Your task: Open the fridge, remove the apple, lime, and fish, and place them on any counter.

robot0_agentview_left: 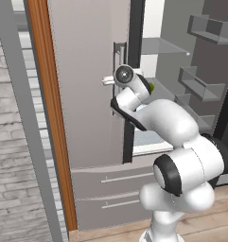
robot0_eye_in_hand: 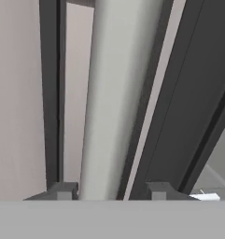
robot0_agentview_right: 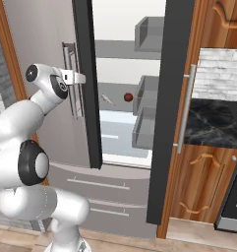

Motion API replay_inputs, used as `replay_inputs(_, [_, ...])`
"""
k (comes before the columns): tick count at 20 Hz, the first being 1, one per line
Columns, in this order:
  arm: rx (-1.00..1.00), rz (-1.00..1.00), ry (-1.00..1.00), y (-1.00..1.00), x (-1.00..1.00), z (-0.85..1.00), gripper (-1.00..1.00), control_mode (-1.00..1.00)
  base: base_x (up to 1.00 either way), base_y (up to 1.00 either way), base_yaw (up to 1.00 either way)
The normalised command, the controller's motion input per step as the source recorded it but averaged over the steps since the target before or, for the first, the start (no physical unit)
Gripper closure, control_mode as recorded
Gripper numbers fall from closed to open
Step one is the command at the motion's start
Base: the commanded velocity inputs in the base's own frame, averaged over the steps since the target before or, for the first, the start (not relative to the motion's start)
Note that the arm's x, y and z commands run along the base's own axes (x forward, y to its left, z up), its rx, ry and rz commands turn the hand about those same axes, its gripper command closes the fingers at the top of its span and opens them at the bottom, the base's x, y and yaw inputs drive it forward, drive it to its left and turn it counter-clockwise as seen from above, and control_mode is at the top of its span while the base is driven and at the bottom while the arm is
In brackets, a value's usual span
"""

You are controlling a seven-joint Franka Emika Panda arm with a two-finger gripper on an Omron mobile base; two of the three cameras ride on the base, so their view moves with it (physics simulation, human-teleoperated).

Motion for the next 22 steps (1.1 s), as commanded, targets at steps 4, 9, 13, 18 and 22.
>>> replay_inputs(4, [0.00, -0.01, 0.00, 0.19, 0.00, -0.06, 1.00, -1.00, 0.00, 0.00, 0.00])
replay_inputs(9, [0.00, -0.12, 0.00, 0.43, -0.38, -0.08, 1.00, -1.00, 0.00, 0.00, 0.00])
replay_inputs(13, [0.00, -0.15, -0.01, 0.42, -1.00, 0.00, 1.00, -1.00, 0.00, 0.00, 0.00])
replay_inputs(18, [0.00, -0.10, -0.12, 0.48, -1.00, 0.00, 1.00, -1.00, 0.00, 0.00, 0.00])
replay_inputs(22, [-0.01, -0.07, -0.11, 0.57, -0.87, -0.01, 1.00, -1.00, 0.00, 0.00, 0.00])
